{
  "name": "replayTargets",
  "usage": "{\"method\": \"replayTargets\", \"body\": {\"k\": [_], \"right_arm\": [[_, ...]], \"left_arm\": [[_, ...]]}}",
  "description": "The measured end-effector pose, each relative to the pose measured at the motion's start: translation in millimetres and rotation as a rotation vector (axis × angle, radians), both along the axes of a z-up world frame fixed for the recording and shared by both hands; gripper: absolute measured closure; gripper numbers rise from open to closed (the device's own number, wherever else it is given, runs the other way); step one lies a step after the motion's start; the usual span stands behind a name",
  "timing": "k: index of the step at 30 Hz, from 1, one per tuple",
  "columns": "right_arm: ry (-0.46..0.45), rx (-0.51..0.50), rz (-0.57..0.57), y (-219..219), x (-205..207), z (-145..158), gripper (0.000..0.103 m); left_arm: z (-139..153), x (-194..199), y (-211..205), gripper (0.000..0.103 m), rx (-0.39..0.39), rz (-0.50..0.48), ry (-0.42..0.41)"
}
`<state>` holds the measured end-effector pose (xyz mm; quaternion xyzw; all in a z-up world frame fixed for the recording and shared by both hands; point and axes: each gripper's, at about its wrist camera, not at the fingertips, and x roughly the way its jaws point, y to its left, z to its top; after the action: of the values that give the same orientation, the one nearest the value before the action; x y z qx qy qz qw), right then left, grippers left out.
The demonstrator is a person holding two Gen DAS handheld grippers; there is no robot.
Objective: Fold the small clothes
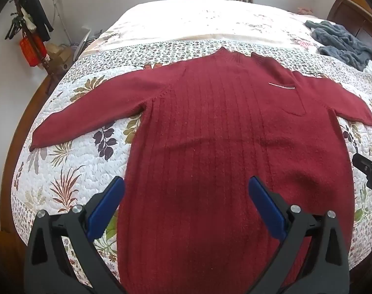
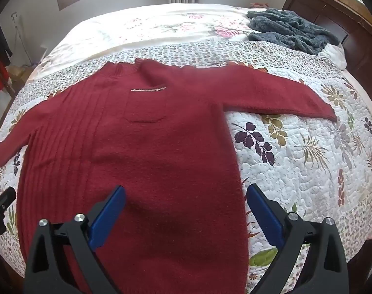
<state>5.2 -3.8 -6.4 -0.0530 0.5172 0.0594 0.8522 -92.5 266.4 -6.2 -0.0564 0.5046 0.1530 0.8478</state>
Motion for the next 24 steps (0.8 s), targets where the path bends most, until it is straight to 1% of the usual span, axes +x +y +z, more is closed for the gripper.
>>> {"method": "replayTargets", "body": {"k": [9,14,24], "right_arm": [[0.003,-0.001,-0.003,-0.4,0.5,-1.6,0.004],[0.005,-0.003,-0.003,-0.3,1.0,-3.4,0.004],[-0.001,-0.006,-0.002,0.3,0.6,-3.4,0.004]], "left_arm": [[-0.6,-0.4,1.9,0.003,0.006,0.002,-0.008],[-1.4,-0.5,1.9,0.003,-0.005,0.004,0.004],[-2.3,-0.3,1.9,0.003,0.007,0.005,0.0]]}}
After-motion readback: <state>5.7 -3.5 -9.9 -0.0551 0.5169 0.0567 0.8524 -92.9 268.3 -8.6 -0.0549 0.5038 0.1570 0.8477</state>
